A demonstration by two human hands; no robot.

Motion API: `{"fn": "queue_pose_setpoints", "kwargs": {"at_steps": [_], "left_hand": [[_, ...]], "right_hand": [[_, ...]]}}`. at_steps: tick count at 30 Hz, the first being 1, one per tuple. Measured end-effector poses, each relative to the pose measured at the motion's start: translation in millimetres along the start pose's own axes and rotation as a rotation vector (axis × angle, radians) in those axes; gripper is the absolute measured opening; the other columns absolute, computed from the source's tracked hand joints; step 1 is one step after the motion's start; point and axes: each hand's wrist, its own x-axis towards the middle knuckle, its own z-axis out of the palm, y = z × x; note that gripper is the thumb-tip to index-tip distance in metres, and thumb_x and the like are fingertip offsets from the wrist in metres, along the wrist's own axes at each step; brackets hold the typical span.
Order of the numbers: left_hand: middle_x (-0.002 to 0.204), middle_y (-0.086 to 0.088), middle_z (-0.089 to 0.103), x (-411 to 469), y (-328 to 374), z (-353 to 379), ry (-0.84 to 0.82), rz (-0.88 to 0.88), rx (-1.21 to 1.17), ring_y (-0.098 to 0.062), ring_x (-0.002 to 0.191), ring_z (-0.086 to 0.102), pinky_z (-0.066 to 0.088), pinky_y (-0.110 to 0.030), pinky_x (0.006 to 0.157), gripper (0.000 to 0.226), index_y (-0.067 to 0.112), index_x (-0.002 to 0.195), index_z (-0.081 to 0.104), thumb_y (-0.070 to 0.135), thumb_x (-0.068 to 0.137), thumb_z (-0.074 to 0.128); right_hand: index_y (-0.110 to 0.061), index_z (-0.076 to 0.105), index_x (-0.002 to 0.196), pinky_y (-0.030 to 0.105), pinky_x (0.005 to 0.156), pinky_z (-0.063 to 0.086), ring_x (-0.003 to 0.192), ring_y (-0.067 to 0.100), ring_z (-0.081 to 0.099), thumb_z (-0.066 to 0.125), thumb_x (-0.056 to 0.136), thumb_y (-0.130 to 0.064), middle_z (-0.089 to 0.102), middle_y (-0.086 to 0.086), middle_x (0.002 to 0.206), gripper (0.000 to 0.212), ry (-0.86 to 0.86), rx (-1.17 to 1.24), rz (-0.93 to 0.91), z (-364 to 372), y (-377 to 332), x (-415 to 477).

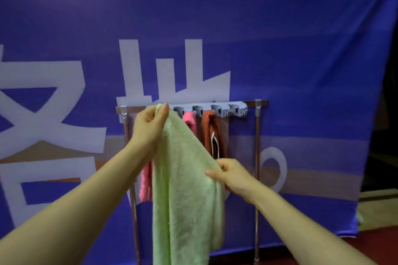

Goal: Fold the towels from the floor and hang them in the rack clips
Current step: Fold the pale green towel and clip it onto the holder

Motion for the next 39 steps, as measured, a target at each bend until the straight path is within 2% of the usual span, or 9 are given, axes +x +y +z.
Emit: {"fn": "queue_pose_setpoints", "kwargs": {"at_steps": [5, 7, 10, 15, 22, 25, 32, 36, 39], "left_hand": [[0.060, 0.006, 0.058, 8.7, -0.9, -10.4, 0.082, -0.058, -0.037, -0.003, 0.057, 0.051, 0.045, -0.017, 0.055, 0.029, 0.008, 0.076, 0.061, 0.029, 0.094, 0.052], [0.064, 0.006, 0.056, 11.8, -3.2, -13.5, 0.101, -0.068, -0.039, -0.004, 0.059, 0.050, 0.044, -0.012, 0.051, 0.025, 0.014, 0.075, 0.060, 0.029, 0.094, 0.052], [0.066, 0.000, 0.047, 15.2, -11.4, -24.0, 0.123, -0.066, -0.007, -0.009, 0.061, 0.042, 0.041, -0.015, 0.053, 0.029, 0.010, 0.072, 0.057, 0.027, 0.094, 0.052], [0.068, -0.007, 0.047, 19.3, -30.8, -45.1, 0.148, -0.090, 0.138, -0.015, 0.067, 0.041, 0.037, -0.031, 0.063, 0.038, -0.003, 0.077, 0.059, 0.031, 0.093, 0.053], [0.070, -0.011, 0.040, 18.5, -43.1, -54.3, 0.174, -0.094, 0.201, -0.018, 0.065, 0.035, 0.030, -0.029, 0.056, 0.044, -0.012, 0.081, 0.055, 0.030, 0.093, 0.053], [0.071, -0.013, 0.044, 17.6, -46.9, -61.0, 0.163, -0.085, 0.241, -0.020, 0.068, 0.038, 0.033, -0.030, 0.057, 0.042, -0.011, 0.083, 0.057, 0.029, 0.093, 0.052], [0.058, -0.009, 0.052, 5.1, -55.6, -62.1, 0.113, 0.055, 0.701, -0.020, 0.054, 0.043, 0.033, -0.030, 0.051, 0.039, 0.000, 0.063, 0.055, 0.025, 0.093, 0.053], [0.059, -0.008, 0.055, 1.5, -64.2, -60.9, 0.095, -0.023, 0.819, -0.020, 0.055, 0.047, 0.033, -0.030, 0.049, 0.037, 0.006, 0.062, 0.055, 0.026, 0.093, 0.052], [0.062, -0.011, 0.056, 5.3, -70.6, -53.8, 0.065, -0.226, 0.847, -0.025, 0.059, 0.051, 0.043, -0.033, 0.056, 0.035, 0.002, 0.065, 0.057, 0.023, 0.092, 0.051]], "right_hand": [[-0.007, 0.056, 0.067, 0.022, 0.053, 0.035, 0.047, -0.007, 0.043, 0.061, 0.083, -0.001, 0.050, -0.004, 0.061, 0.019, 0.059, -0.151, 0.030, -24.2, 21.3, 1.5], [0.001, 0.058, 0.071, 0.025, 0.056, 0.036, 0.058, 0.003, 0.046, 0.062, 0.084, -0.006, 0.051, 0.004, 0.066, 0.015, 0.086, -0.155, 0.045, -36.8, 26.2, 0.7], [-0.008, 0.058, 0.069, 0.021, 0.052, 0.034, 0.061, 0.012, 0.044, 0.068, 0.083, -0.019, 0.049, 0.004, 0.065, 0.020, 0.114, -0.131, 0.042, -55.2, 26.4, -3.0], [-0.022, 0.047, 0.059, 0.015, 0.049, 0.035, 0.050, 0.000, 0.043, 0.073, 0.077, -0.021, 0.048, -0.015, 0.050, 0.032, 0.082, -0.195, 0.073, -83.0, 16.0, 1.6], [-0.017, 0.054, 0.063, 0.012, 0.049, 0.034, 0.050, -0.002, 0.042, 0.073, 0.077, -0.019, 0.051, -0.012, 0.053, 0.024, 0.079, -0.287, 0.008, -102.2, -0.2, 1.7], [-0.013, 0.057, 0.069, 0.014, 0.050, 0.033, 0.054, 0.006, 0.039, 0.070, 0.081, -0.019, 0.047, 0.001, 0.060, 0.018, 0.084, -0.251, 0.037, -113.4, -3.9, 2.6], [-0.013, 0.054, 0.062, 0.027, 0.057, 0.036, 0.059, 0.013, 0.044, 0.067, 0.083, -0.021, 0.050, -0.004, 0.058, 0.025, 0.375, -0.429, 0.054, -113.3, -17.4, 17.6], [-0.011, 0.054, 0.061, 0.031, 0.066, 0.041, 0.068, 0.023, 0.052, 0.068, 0.080, -0.033, 0.056, 0.005, 0.066, 0.032, 0.531, -0.545, 0.202, -104.3, -26.5, 23.0], [-0.009, 0.051, 0.055, 0.033, 0.059, 0.045, 0.053, 0.025, 0.049, 0.071, 0.078, -0.028, 0.052, 0.009, 0.056, 0.036, 0.576, -0.450, 0.367, -95.1, -34.1, 28.5]]}}
